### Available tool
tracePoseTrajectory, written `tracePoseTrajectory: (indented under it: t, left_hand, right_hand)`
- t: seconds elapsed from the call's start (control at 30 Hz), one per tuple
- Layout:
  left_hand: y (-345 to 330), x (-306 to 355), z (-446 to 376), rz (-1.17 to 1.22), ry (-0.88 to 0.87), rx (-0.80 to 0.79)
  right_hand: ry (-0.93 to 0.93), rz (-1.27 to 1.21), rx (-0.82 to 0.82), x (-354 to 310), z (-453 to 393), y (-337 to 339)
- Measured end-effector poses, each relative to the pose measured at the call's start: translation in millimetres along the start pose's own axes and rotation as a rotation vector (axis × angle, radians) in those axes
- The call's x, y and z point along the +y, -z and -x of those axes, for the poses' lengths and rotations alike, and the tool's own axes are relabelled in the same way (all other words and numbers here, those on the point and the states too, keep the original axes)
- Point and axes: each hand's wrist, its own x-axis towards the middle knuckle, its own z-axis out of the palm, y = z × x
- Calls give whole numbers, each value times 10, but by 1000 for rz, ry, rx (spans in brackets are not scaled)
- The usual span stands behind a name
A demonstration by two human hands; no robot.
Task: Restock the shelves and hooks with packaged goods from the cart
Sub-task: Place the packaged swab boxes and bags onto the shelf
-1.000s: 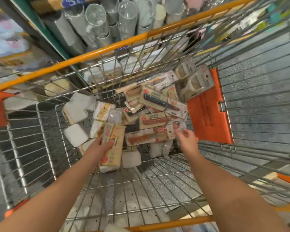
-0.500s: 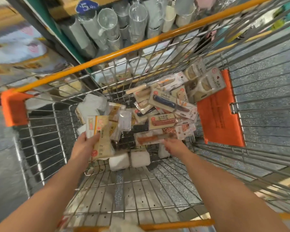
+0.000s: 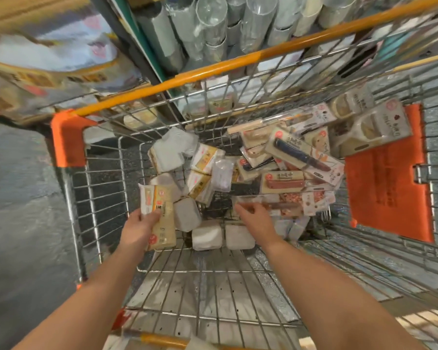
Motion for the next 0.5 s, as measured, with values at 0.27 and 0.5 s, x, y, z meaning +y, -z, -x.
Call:
tracePoseTrajectory:
  t: [0.27, 0.5]
  left_hand:
    - [-34, -57, 59, 41, -50, -16]
    - [-68, -21, 161, -3, -168, -68]
  right_hand:
    - [-281, -460, -4, -695, -472, -476]
    - [-117, -393, -152, -584, -153, -350]
